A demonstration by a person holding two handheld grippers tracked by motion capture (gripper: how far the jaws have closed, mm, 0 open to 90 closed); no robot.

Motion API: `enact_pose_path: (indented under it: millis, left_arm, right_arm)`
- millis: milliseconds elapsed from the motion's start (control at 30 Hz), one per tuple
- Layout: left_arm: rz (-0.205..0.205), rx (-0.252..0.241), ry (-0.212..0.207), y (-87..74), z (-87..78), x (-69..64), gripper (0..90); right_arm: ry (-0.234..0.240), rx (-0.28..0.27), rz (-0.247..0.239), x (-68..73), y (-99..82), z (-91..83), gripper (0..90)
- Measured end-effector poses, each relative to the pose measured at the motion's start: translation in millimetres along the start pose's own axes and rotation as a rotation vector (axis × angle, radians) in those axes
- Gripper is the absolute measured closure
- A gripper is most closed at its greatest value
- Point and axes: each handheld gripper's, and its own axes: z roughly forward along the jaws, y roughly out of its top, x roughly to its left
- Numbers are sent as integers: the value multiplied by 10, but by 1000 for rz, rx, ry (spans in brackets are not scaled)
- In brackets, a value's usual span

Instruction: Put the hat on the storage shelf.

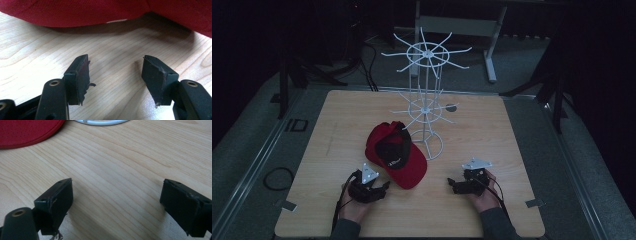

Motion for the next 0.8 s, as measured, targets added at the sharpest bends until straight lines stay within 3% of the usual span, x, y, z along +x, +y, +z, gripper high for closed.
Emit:
enact_pose_path:
  millis: [200, 400, 600, 700, 800]
  left_arm:
    - [-18, -2, 15, 3, 2, -22, 415]
    - [-9, 6, 7, 16, 19, -53, 343]
    - [-19, 33, 8, 43, 8, -72, 341]
    - [-77, 31, -35, 47, -23, -55, 375]
    - [-97, 26, -71, 55, -55, -44, 404]
  right_arm:
    - [0, 1, 0, 2, -1, -2, 112]
    - [1, 1, -1, 2, 1, 0, 112]
    - [1, 1, -2, 1, 1, 0, 112]
    - [1, 1, -1, 1, 1, 0, 112]
    - [1, 0, -1, 1, 1, 1, 112]
